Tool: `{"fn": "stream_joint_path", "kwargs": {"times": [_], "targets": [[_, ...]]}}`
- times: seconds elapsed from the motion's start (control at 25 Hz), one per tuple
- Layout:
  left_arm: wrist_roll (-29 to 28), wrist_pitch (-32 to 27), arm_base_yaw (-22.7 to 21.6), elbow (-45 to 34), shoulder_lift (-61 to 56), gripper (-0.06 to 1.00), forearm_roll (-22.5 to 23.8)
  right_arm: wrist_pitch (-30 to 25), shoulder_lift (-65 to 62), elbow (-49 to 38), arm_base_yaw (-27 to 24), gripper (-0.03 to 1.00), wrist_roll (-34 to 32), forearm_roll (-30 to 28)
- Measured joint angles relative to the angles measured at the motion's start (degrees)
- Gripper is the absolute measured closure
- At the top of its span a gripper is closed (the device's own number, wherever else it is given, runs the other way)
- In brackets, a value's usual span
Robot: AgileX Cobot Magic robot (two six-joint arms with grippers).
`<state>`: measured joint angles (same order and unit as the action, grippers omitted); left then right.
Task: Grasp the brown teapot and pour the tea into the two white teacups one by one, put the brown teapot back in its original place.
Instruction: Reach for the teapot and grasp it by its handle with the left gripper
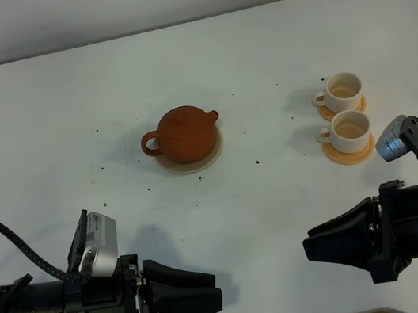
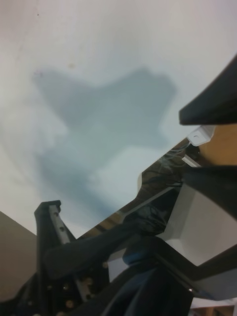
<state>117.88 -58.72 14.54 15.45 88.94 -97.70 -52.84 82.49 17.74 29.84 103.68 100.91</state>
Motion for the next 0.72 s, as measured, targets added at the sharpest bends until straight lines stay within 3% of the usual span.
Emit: {"fn": "stream_joint_path", "kwargs": {"times": [0.72], "targets": [[0.0, 0.0, 0.0, 0.0, 0.0, 0.65, 0.0, 0.0, 0.0, 0.0, 0.0, 0.73, 0.0, 0.05]]}}
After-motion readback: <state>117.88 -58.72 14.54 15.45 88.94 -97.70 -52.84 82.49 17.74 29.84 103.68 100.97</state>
